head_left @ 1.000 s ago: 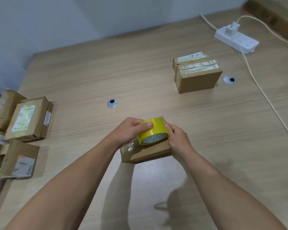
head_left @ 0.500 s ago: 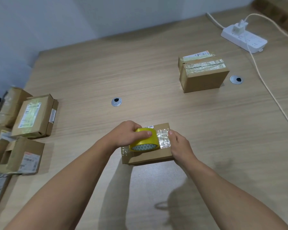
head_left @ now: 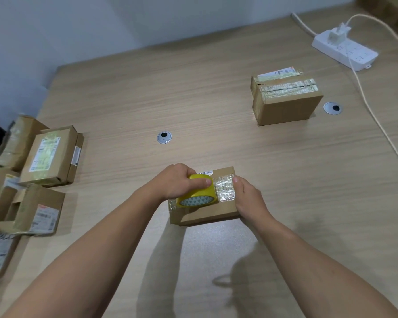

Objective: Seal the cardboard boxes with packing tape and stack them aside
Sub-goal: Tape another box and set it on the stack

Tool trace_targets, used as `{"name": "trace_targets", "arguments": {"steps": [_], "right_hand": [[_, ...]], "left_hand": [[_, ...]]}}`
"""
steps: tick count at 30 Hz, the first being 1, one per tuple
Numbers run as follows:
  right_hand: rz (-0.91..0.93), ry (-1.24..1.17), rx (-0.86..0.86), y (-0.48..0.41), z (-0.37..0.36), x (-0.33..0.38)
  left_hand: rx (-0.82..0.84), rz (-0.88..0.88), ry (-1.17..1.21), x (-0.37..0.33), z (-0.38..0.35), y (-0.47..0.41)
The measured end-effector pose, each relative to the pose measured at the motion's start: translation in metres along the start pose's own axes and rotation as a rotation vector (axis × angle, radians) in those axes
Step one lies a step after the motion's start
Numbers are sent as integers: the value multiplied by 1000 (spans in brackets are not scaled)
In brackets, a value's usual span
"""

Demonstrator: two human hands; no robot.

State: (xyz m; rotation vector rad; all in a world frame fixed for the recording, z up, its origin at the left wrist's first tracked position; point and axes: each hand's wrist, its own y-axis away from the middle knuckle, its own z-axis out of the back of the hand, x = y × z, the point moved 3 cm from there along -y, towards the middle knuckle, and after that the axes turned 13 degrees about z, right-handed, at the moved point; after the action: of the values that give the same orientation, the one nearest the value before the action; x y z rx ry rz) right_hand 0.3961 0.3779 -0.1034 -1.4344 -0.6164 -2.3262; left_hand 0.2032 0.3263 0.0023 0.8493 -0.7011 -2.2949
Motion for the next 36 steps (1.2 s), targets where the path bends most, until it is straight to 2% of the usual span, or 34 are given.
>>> {"name": "trace_targets", "arguments": {"steps": [8,13,17,23,29,32,36], "right_hand": [[-10,311,22,-5,1,0],[-12,279,-4,-10,-3,3],[-29,144,-31,-14,-10,11],[-34,196,-39,-12,-21,5],[-21,211,-57,-8,-22,5],[-14,212,-59,-7,-22,5],[-10,232,-50,-6,-21,6]], "left_hand": [[15,21,-3,-6,-7,-1],[-59,-18,-15,-11,-11,0],[-86,-45,-3,-8,-14,2],[43,-85,235,3,-14,5],[227,-57,582,30,-25,3],[234,-70,569,33,-22,3],[207,-89,436,26,-13,4]]}}
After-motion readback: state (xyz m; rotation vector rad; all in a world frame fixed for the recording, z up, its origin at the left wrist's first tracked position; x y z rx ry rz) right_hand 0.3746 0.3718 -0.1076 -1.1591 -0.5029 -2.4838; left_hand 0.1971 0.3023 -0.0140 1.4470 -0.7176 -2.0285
